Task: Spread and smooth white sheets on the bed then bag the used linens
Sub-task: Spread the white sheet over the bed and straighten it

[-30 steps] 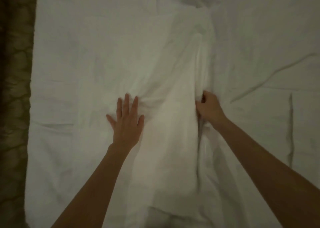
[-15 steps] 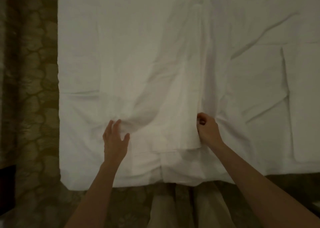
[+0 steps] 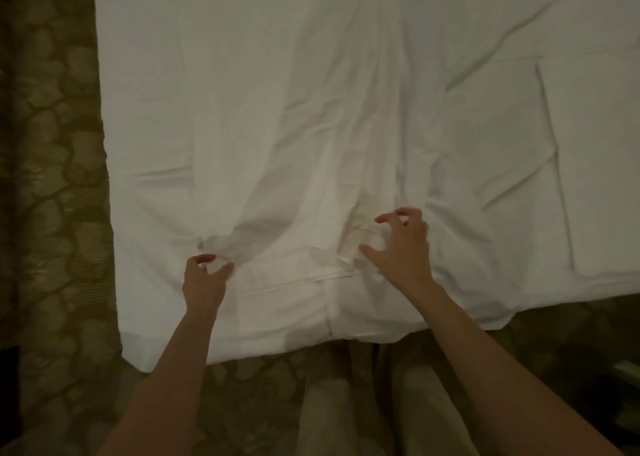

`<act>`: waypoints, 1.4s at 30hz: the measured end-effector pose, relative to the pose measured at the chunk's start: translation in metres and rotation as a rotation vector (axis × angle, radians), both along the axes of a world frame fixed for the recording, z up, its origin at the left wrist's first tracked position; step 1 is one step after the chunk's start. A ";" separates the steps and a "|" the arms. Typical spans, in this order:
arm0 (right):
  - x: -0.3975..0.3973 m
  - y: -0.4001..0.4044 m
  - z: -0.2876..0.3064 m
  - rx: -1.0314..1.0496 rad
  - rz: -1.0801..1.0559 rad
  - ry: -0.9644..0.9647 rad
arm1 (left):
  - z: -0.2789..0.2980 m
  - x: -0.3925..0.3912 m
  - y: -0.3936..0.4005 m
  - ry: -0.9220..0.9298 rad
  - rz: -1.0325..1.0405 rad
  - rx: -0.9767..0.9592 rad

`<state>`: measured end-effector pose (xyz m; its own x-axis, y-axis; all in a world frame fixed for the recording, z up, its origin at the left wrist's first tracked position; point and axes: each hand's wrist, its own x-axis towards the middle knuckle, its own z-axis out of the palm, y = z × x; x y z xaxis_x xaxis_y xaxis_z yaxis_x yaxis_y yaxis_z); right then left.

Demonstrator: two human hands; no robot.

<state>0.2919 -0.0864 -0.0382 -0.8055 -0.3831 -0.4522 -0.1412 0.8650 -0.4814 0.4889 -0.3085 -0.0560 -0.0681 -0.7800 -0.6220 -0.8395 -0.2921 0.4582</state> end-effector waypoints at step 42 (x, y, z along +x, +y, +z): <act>-0.021 0.118 0.009 -0.244 -0.393 -0.209 | 0.003 0.032 0.001 0.167 0.290 0.256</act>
